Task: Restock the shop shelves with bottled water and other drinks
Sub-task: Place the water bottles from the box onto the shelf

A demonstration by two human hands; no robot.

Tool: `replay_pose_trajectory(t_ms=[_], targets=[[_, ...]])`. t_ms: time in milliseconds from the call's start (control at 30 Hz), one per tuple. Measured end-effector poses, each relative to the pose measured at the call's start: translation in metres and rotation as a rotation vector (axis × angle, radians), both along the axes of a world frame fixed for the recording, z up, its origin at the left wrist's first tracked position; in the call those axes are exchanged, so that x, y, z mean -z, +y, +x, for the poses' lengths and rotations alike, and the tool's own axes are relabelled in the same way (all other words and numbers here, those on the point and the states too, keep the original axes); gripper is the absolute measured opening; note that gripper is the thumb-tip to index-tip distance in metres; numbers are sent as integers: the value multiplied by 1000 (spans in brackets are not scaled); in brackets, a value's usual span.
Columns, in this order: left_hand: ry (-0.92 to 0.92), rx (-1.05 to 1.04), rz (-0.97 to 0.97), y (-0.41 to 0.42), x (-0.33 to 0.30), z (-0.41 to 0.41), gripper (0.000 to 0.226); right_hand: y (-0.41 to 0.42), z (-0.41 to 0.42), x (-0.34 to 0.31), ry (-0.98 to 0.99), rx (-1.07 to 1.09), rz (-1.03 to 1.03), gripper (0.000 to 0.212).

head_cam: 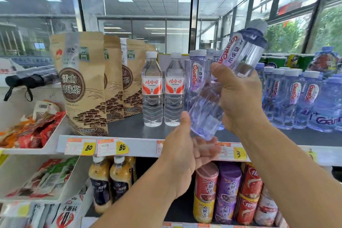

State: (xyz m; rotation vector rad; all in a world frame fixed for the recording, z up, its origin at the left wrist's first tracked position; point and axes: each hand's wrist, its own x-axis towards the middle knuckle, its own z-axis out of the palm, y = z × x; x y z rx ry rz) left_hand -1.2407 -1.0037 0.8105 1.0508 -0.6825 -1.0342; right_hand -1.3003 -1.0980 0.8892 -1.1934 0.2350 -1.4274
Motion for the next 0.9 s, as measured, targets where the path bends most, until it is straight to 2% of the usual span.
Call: replay_pose_trajectory(t_ms=[67,233,367,467,533,667,733,800,900], targets=[[-80,-59,-84,0,4,-4,53,-3,2,-1,7,46,52,40],[-385,-82,-221,-3,16,-3,62,-12,4,2,88,122,114,54],[-497,-123,-230,-8,21,2,55,-18,4,5,115,156,117,45],[-476,-191,-236,-14,22,3,34,-20,5,7,103,150,117,43],[-470,-203,-243,-17,22,4,33,-23,6,10,110,161,116,45],[-385,-160,-269,-23,22,1,71,-25,3,6,115,243,130,69],[-340,-180,-290,-28,22,0,81,-28,1,4,103,258,142,69],[-288,-223,-311,-30,22,-4,75,-30,0,2,86,254,147,67],[-106,-278,-333,-31,21,-9,51,-27,1,4,97,243,123,63]])
